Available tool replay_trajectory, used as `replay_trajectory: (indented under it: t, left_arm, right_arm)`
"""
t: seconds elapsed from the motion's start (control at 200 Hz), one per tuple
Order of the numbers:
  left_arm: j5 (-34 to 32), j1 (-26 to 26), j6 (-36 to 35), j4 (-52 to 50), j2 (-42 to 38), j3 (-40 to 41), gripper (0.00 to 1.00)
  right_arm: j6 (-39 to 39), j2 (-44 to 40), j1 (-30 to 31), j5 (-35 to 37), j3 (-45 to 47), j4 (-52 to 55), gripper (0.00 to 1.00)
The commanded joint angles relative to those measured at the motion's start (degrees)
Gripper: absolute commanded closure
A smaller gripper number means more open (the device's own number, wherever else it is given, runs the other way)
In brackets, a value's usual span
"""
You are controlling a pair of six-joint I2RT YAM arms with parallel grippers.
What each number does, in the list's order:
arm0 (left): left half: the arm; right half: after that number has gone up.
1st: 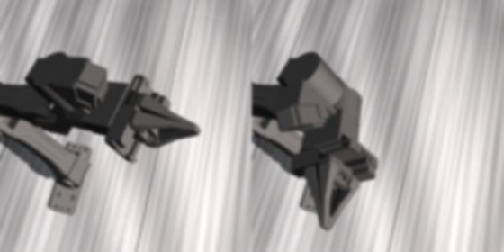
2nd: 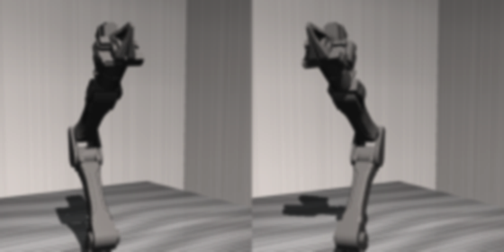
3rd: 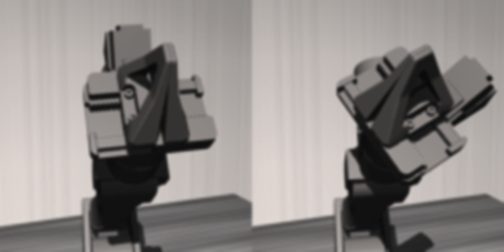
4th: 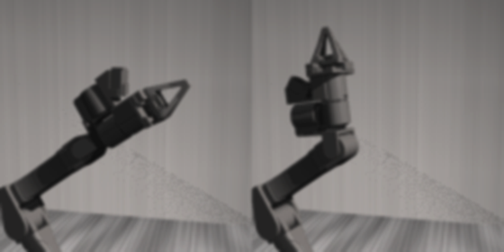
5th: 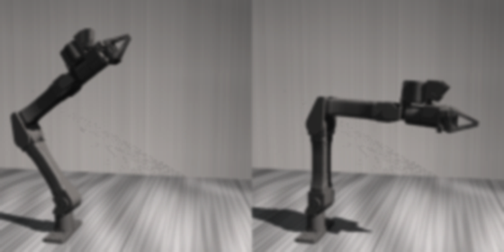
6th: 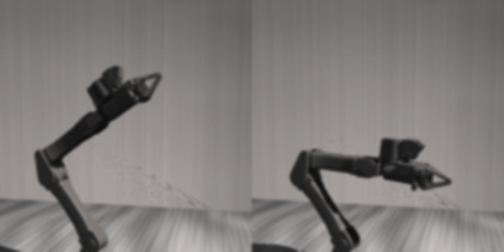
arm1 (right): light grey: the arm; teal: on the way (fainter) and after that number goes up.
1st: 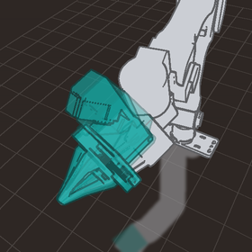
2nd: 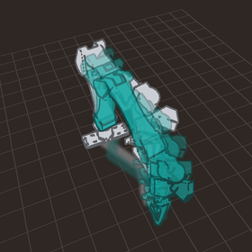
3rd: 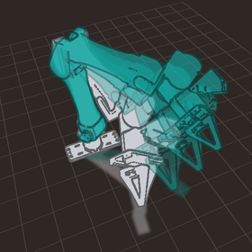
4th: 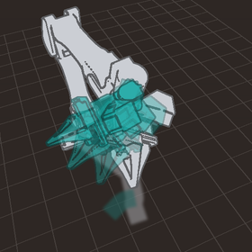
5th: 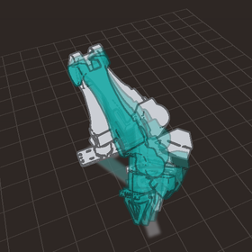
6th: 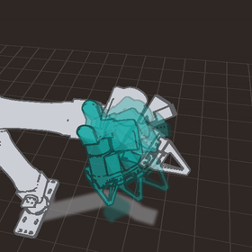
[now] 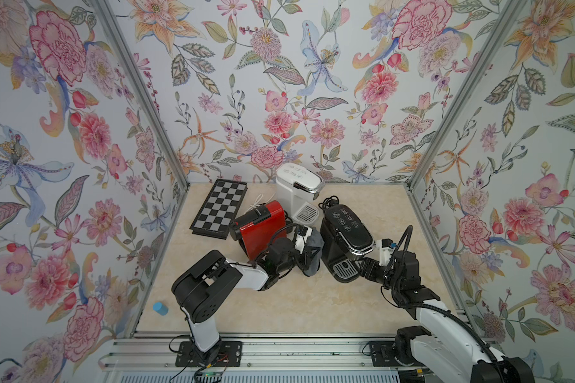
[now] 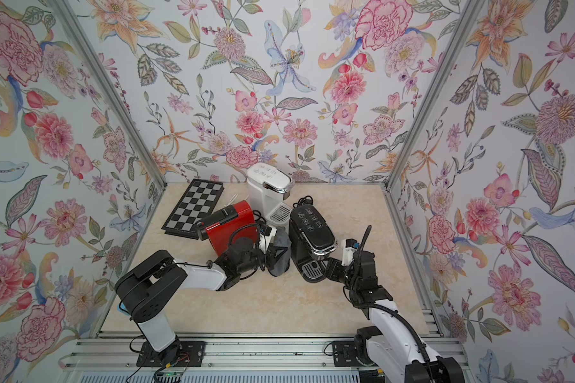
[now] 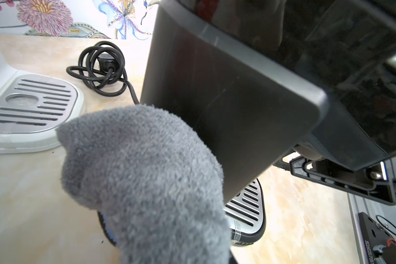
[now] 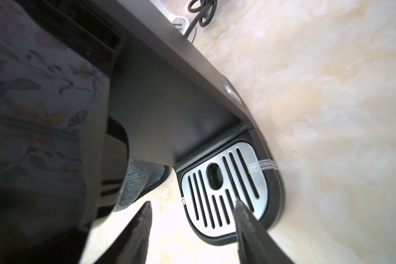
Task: Wipe the surface of a coffee machine
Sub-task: Wipe the dirt from the surface of the coffee machine.
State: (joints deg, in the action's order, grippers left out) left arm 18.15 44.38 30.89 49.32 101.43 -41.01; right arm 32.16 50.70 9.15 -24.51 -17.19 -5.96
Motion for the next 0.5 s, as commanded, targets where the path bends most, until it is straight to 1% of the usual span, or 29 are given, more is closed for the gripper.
replay_trajectory:
  t: [0.0,0.105,0.205,0.275,0.36,0.45,0.495]
  left_arm:
    - [-4.5,0.8,2.8,0.7,-1.4,-1.2,0.91]
    - [-7.0,0.7,3.0,-1.4,-0.8,-3.1,0.9]
    - [-10.5,0.8,3.5,-4.2,-0.1,-5.2,0.9]
    - [-11.7,0.8,3.4,-5.9,0.6,-7.2,0.89]
    - [-12.7,0.7,3.2,-8.7,3.0,-11.1,0.89]
    - [-11.0,0.7,3.0,-9.2,6.1,-15.1,0.89]
    - [-9.7,0.8,3.6,-9.2,7.4,-16.8,0.9]
  right_arm:
    - [0.8,-2.3,-1.5,0.5,-1.0,-2.0,0.42]
    - [0.0,-4.6,-2.2,0.3,-2.1,0.0,0.42]
    - [-0.5,-7.5,-3.0,2.4,-2.9,2.8,0.41]
    - [-0.6,-8.5,-3.9,4.0,-3.4,4.2,0.41]
    - [0.0,-7.4,-5.8,5.3,-4.0,4.5,0.4]
    - [0.5,-4.2,-8.1,5.6,-4.9,3.1,0.4]
    - [1.1,-2.4,-9.2,4.6,-5.2,1.7,0.4]
